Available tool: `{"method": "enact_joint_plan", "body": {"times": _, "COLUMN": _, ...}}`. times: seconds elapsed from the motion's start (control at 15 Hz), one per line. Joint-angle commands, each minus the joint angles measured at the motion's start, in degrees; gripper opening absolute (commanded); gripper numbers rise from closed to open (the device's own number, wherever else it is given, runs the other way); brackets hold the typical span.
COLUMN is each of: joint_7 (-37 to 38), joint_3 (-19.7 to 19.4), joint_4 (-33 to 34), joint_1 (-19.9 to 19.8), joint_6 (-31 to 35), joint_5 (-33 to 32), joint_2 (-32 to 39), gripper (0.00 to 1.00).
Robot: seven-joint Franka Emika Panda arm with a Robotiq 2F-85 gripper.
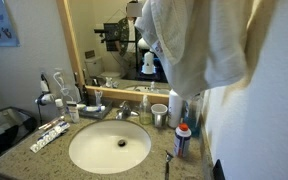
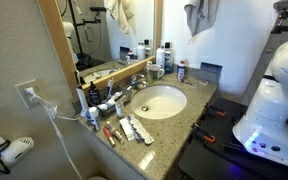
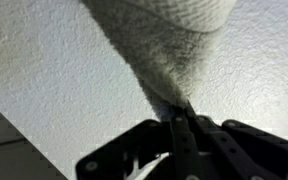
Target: Use the white towel on the wall to wipe the counter and hang the towel again
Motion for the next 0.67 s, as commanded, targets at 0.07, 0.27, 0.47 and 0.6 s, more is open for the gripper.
{"method": "enact_joint_plan", "body": {"times": 0.07, "joint_7": -3.47, "joint_3": 0.62, "joint_4": 4.92, "joint_1": 1.33, "joint_6": -0.84, "joint_5": -1.57, "joint_2": 1.4, "gripper": 0.01}}
{"method": "enact_joint_plan", "body": {"times": 0.27, "joint_7": -9.26, "joint_3": 0.1, "joint_4": 4.65, "joint_1": 4.28, "joint_6": 5.45, "joint_5": 5.99, "joint_2": 0.81, "gripper": 0.01}}
{"method": "enact_joint_plan", "body": {"times": 0.47, "joint_7": -11.57, "joint_3": 0.74, "joint_4": 2.23, "joint_1": 6.49, "joint_6": 9.76, "joint_5": 13.35, "joint_2": 1.12, "gripper": 0.01}}
{"method": "enact_joint_plan", "body": {"times": 0.6, "joint_7": -13.38, "joint_3": 1.32, "joint_4": 0.63, "joint_1": 7.68, "joint_6": 12.68, "joint_5": 18.24, "joint_2": 1.23, "gripper": 0.01}}
